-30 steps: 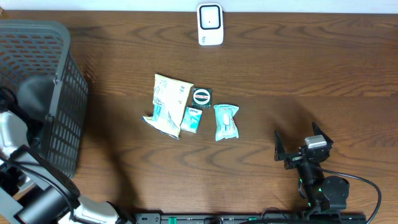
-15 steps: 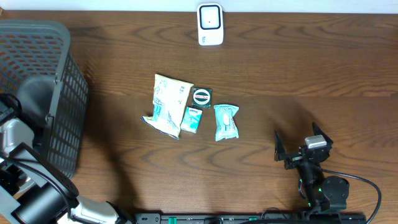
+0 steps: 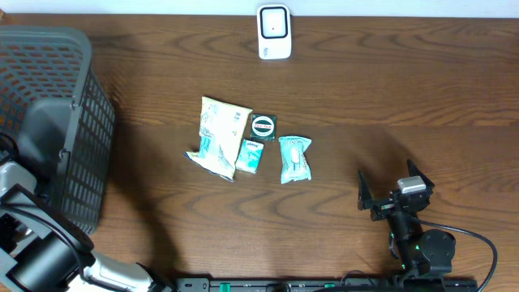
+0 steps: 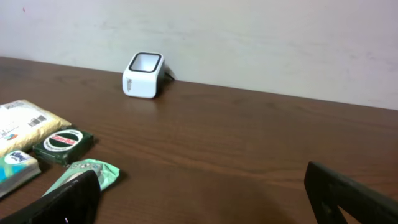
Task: Scan the item barcode
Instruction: 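Reach the left gripper into the basket toward the orange Kleenex pack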
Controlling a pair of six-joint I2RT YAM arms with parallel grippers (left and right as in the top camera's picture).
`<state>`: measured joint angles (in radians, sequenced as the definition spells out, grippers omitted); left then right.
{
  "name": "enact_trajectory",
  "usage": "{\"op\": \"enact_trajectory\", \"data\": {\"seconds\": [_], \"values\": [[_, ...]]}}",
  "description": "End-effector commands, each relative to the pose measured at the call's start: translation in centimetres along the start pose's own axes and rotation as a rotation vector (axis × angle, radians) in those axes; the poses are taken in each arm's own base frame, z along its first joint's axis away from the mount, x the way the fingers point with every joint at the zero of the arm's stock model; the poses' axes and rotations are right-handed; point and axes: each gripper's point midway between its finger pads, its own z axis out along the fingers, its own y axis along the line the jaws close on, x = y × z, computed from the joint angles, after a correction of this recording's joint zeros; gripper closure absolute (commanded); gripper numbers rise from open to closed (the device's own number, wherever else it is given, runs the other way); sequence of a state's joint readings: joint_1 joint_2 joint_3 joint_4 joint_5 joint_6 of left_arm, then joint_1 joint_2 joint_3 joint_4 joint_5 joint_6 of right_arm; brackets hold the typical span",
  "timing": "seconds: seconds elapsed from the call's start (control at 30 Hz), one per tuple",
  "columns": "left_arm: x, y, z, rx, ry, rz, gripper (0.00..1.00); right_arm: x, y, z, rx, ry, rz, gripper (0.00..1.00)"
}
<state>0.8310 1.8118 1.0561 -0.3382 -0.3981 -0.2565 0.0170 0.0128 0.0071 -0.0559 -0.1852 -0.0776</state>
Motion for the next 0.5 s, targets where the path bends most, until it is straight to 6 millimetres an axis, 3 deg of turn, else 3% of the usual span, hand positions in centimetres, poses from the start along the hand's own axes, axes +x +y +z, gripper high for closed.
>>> {"op": "enact_trajectory", "data": {"seconds": [0.0, 0.1, 0.13, 0.33, 0.47], "values": [[2.8, -0.7, 1.8, 0.02, 0.097, 0.054, 0.49, 0.2, -0.2, 0.0, 0.009, 0.005, 0.007, 0.01], [2.9, -1.1, 1.8, 0.042, 0.102, 0.053, 0.86, 0.2, -0.2, 0.0, 0.009, 0.005, 0.007, 0.01], [2.9, -1.1, 1.8, 0.042, 0.102, 0.053, 0.92, 0.2, -0.2, 0.0, 0.009, 0.005, 0.007, 0.01], [2.1, -2.5, 0.2, 0.153, 0.091, 0.027, 0.93, 0.2, -0.2, 0.0, 0.009, 0.005, 0.007, 0.01], [-0.1, -4.6, -3.6, 0.345, 0.044, -0.037, 0.93, 0.2, -0.2, 0.0, 0.009, 0.005, 0.007, 0.01]]}}
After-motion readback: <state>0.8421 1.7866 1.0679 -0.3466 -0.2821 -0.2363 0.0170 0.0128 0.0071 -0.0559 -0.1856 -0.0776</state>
